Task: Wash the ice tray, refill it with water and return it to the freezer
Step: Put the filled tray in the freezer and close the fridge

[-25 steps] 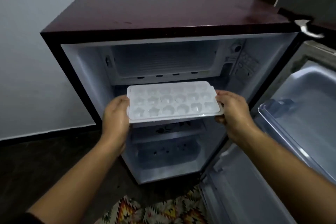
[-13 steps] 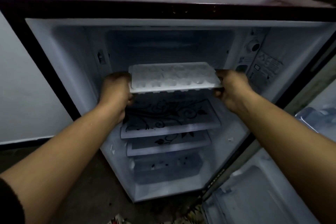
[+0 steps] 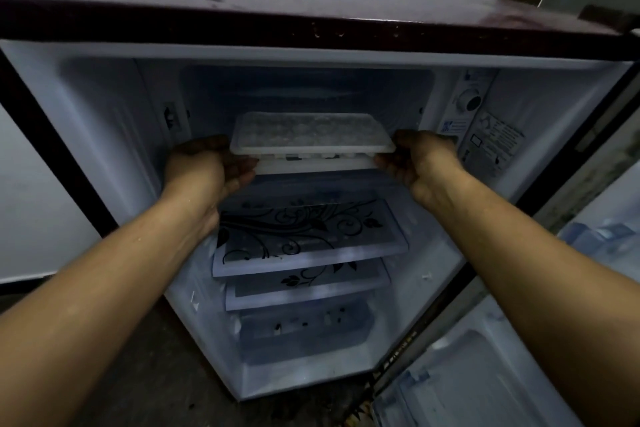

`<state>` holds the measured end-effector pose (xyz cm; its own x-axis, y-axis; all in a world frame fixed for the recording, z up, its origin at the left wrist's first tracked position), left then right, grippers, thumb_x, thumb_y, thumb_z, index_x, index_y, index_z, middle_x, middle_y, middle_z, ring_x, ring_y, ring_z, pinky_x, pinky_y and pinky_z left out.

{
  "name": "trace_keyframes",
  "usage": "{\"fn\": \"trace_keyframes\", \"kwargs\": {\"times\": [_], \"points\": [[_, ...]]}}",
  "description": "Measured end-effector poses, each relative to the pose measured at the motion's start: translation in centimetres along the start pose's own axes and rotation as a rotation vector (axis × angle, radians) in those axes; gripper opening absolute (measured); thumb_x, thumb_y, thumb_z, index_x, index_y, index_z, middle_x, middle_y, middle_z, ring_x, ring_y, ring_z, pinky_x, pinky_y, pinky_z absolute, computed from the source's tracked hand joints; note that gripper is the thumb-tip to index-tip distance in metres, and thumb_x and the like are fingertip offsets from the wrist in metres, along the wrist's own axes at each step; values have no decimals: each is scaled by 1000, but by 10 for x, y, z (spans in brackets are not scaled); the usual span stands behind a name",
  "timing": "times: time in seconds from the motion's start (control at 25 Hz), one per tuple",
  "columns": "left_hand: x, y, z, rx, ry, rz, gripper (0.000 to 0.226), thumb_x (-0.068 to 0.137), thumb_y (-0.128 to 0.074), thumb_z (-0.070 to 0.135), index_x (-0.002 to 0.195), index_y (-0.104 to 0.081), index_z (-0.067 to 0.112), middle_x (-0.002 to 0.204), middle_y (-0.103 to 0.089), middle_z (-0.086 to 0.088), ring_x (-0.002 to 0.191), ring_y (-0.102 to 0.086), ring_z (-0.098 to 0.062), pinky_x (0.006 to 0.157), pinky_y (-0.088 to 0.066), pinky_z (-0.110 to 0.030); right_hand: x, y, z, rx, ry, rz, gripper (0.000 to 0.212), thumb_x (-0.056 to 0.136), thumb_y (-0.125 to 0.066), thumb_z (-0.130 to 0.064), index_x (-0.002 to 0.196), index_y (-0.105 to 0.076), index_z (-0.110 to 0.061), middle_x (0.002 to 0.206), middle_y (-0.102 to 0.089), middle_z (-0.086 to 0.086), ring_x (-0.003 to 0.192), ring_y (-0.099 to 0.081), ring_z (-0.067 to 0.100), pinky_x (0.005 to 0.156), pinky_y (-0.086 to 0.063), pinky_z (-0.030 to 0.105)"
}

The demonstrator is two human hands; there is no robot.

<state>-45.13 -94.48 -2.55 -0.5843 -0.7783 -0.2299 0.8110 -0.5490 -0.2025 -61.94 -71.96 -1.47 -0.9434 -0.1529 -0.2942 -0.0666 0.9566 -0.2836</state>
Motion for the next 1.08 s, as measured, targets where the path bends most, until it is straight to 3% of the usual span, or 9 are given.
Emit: {"fn": "trace_keyframes", "kwargs": {"times": [0.12,0.2,0.28,0.36,0.48,0.56,0.72,0.92,1.08], "points": [[0,6,-6,250,-272,-42,41,107,-46,2,142,-59,17,131,-66,-5,113,-68,-20,88,-62,-30,0,3,1,-86,153,4,23,105,-45,0,119,-62,-4,112,-66,12,94,-69,27,84,-64,41],[-8,7,-8,604,-625,-55,44,103,-51,12,146,-59,20,143,-58,-6,126,-58,-22,107,-51,-38,-7,8,5,-463,420,35,37,103,-45,-4,137,-59,-10,132,-62,9,114,-63,24,103,-56,42],[-18,1,-18,897,-901,-115,46,103,-56,14,149,-56,13,151,-52,-13,138,-48,-30,114,-41,-41,-23,5,15,-880,702,-20,41,103,-49,-10,144,-54,-13,144,-53,7,127,-55,22,106,-47,33],[-19,-2,-29,1075,-1014,-166,51,103,-55,22,151,-52,6,155,-48,-18,145,-41,-35,120,-35,-46,-30,3,27,-1136,878,-76,42,103,-52,-12,145,-50,-10,148,-46,9,130,-50,25,101,-43,28],[-9,-1,-38,1254,-1039,-201,63,102,-50,36,155,-46,2,162,-42,-20,151,-36,-39,124,-31,-56,-21,1,34,-1305,924,-90,50,104,-54,-18,150,-43,-4,154,-41,14,137,-46,31,111,-45,38],[0,-3,-39,1345,-1007,-214,69,103,-46,43,159,-40,2,168,-34,-19,155,-30,-39,126,-26,-57,-9,-2,37,-1409,873,-119,58,107,-50,-27,157,-34,-2,162,-34,18,147,-37,34,121,-35,43],[14,-11,-36,1461,-906,-224,87,102,-30,62,166,-20,4,175,-14,-16,161,-14,-34,131,-13,-51,9,-15,41,-1584,836,-177,72,109,-32,-48,163,-19,-2,170,-19,19,156,-23,36,128,-21,48],[23,-18,-31,1507,-808,-279,100,96,-17,75,168,2,8,177,6,-10,163,5,-27,132,2,-42,12,-26,36,-1649,759,-185,99,91,-3,-71,165,-9,-6,173,-7,16,158,-14,35,129,-12,48],[15,-16,-26,1477,-797,-302,103,94,-19,77,168,-2,7,177,2,-13,163,1,-29,132,-3,-46,-4,-26,35,-1671,684,-181,82,106,-22,-61,165,-9,-7,173,-4,18,158,-11,36,129,-11,47]]}}
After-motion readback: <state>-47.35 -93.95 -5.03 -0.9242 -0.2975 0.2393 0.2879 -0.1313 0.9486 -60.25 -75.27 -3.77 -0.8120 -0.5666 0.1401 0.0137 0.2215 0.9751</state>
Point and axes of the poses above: each hand's wrist, its own x-axis towards the middle knuckle, its own y-axis out of the back of the hand, z = x × y, the point moved 4 cm from there along x, towards the middle knuckle
